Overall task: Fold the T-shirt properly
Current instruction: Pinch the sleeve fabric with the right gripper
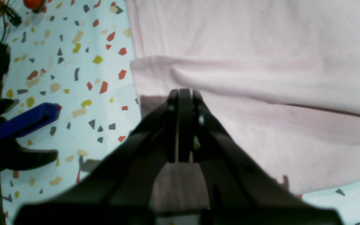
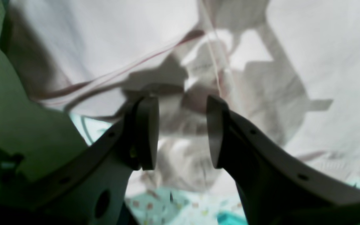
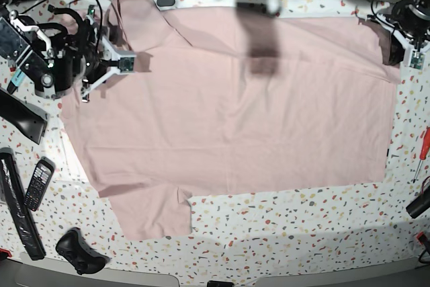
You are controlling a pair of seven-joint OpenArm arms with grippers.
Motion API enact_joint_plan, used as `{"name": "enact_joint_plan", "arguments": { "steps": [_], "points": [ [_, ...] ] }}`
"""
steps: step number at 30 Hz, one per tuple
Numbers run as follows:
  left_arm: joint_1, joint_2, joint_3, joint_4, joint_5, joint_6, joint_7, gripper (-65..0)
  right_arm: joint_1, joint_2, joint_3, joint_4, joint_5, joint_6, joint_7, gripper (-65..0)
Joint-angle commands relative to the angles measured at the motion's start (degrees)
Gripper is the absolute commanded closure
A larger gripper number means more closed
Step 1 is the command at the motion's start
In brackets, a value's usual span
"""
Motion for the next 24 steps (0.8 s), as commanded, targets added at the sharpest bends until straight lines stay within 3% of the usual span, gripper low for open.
{"name": "enact_joint_plan", "arguments": {
  "steps": [1,6,16,24],
  "points": [
    [0.17,-0.79,-0.48,0.83,-0.11,0.31,-1.57,0.0,0.94,0.94,0.68,0.63,-2.08,0.23,1.66,-22.2],
    [0.20,-0.79,-0.48,0.83,-0.09,0.28,-1.53,0.0,0.63,0.85,0.66,0.50,-9.73,0.23,2.58,-22.2],
    [0.20,-0.79,-0.48,0.83,-0.07,0.28,-1.55,0.0,-0.15,0.63,0.66,0.46,-3.23,0.23,-0.72,-22.2],
    [0.17,-0.79,-0.48,0.83,-0.07,0.31,-1.57,0.0,-1.40,0.63,0.66,0.46,-3.02,0.23,-3.34,-22.2]
  ]
}}
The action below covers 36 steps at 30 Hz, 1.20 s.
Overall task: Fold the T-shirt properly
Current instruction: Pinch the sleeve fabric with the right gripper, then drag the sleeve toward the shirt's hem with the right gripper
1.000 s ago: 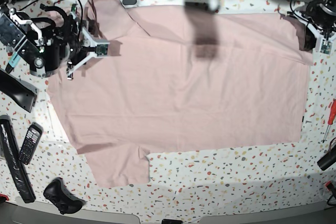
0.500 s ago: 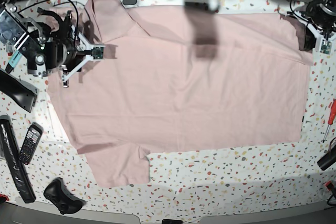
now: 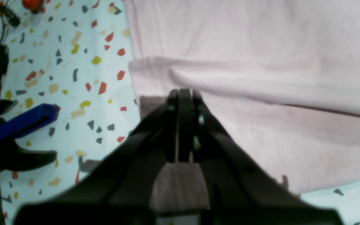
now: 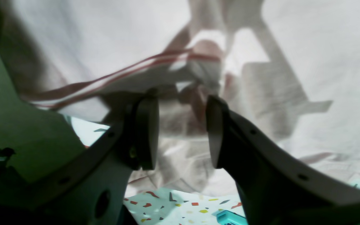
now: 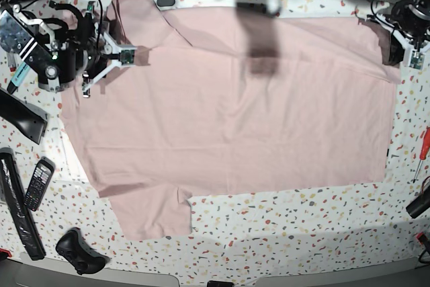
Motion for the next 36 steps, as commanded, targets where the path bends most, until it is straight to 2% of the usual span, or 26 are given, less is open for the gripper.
{"name": "enact_joint_plan", "arguments": {
  "steps": [1,9,21,25,28,32,36],
  "points": [
    [0.17,-0.79,-0.48,0.83,-0.07,0.28,-1.57,0.0,0.98,0.98,0.66,0.50,-0.28,0.23,0.04,-22.2],
    [0.17,-0.79,-0.48,0.83,-0.07,0.31,-1.57,0.0,1.16,0.90,0.66,0.50,-5.18,0.23,5.95,-22.2],
    [0.17,-0.79,-0.48,0.83,-0.07,0.31,-1.57,0.0,0.00,0.66,0.66,-2.38,-4.74,0.23,5.49,-22.0],
    [0.20,-0.79,-0.48,0.83,-0.09,0.31,-1.57,0.0,-0.07,0.63,0.66,-2.49,-1.66,0.23,7.48,-14.1],
    [0.20,-0.79,-0.48,0.83,-0.09,0.31,-1.57,0.0,-0.07,0.28,0.66,-2.49,-2.67,0.23,8.26,-9.9],
    [0.20,-0.79,-0.48,0.83,-0.09,0.31,-1.57,0.0,-0.04,-0.94,0.66,-2.49,-4.94,0.23,8.57,-1.2],
    [0.20,-0.79,-0.48,0.83,-0.07,0.28,-1.57,0.0,-0.02,-1.57,0.66,-2.49,-4.94,0.23,12.41,0.0]
  ]
}}
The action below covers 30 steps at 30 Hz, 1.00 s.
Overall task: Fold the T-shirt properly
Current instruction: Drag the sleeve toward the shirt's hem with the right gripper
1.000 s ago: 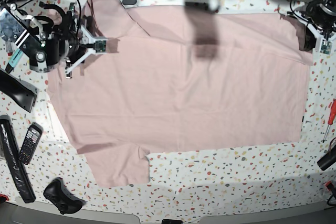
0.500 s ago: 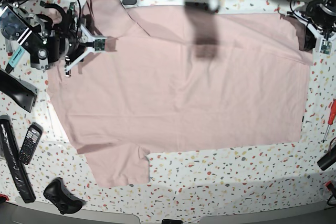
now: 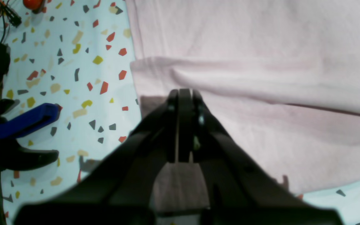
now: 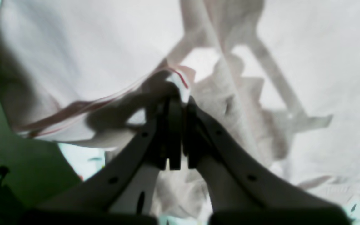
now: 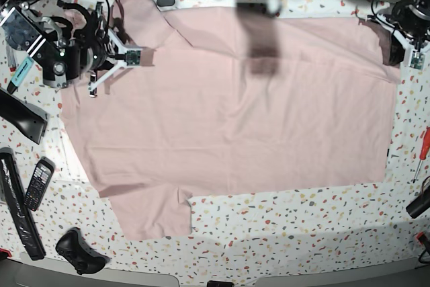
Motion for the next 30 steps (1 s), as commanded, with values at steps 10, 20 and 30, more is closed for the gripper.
{"name": "enact_joint_plan", "arguments": {
  "steps": [10,20,30],
  "points": [
    [0.20,-0.79,-0.48,0.83,-0.07,0.28,-1.53,0.0,5.40,-1.90,0.74,0.46,-4.00,-4.96,6.14,0.0],
    [0.20,-0.79,-0.48,0.83,-0.09,0.28,-1.51,0.0,7.78,-10.23,0.76,-8.94,-14.99,-25.11,6.56,0.0],
    [0.20,-0.79,-0.48,0.83,-0.09,0.28,-1.51,0.0,11.76,-14.58,4.70,-14.58,-17.62,-35.04,7.78,0.0]
  ]
}}
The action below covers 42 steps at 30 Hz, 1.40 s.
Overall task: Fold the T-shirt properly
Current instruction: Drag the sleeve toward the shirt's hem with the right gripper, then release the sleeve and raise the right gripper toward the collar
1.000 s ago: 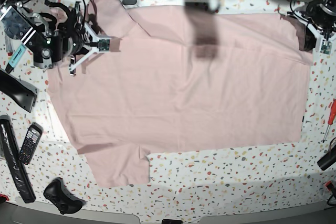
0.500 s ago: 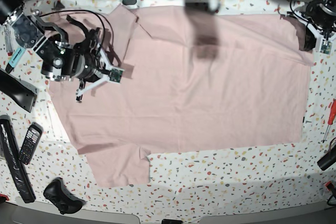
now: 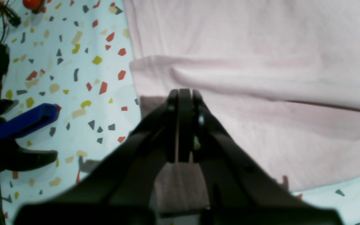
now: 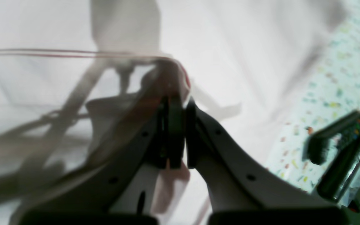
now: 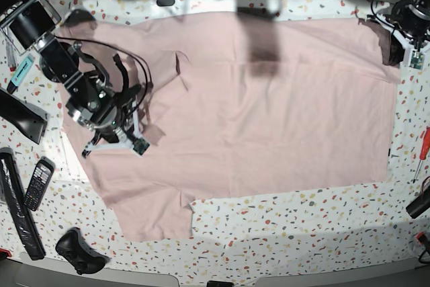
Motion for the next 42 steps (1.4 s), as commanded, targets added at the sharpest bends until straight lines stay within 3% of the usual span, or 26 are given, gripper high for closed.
{"name": "enact_joint_plan", "arguments": {
  "steps": [1,8,16,20,27,33,39,42],
  "points": [
    [0.20,-0.79,-0.50,0.83,-0.07,0.28,-1.38,0.0,1.42,0.59,2.23,0.74,-0.90,-1.03,1.07,0.0],
    [0.20,-0.79,-0.50,0.83,-0.09,0.28,-1.40,0.0,1.25,0.24,10.10,0.72,-0.85,-0.96,1.57,0.0],
    [0.20,-0.79,-0.50,0.83,-0.09,0.28,-1.38,0.0,0.96,0.22,11.04,0.72,-1.44,-1.16,1.42,0.0],
    [0.20,-0.79,-0.50,0.83,-0.09,0.28,-1.40,0.0,0.96,0.24,11.08,0.72,-4.79,-6.32,0.24,0.0],
    [0.20,-0.79,-0.50,0.83,-0.09,0.28,-1.40,0.0,0.96,0.24,11.08,0.72,-5.60,-7.34,-0.96,0.0],
    [0.17,-0.79,-0.50,0.83,-0.09,0.28,-1.42,0.0,0.96,0.24,11.06,0.85,-1.86,-6.91,-1.14,0.0],
    [0.17,-0.79,-0.50,0.83,-0.07,0.31,-1.42,0.0,0.92,0.24,11.06,5.73,-0.26,-4.28,-7.34,0.0],
    [0.20,-0.79,-0.50,0.83,-0.07,0.28,-1.40,0.0,0.59,0.42,11.06,10.73,3.69,-3.04,-11.76,0.0]
  ]
}}
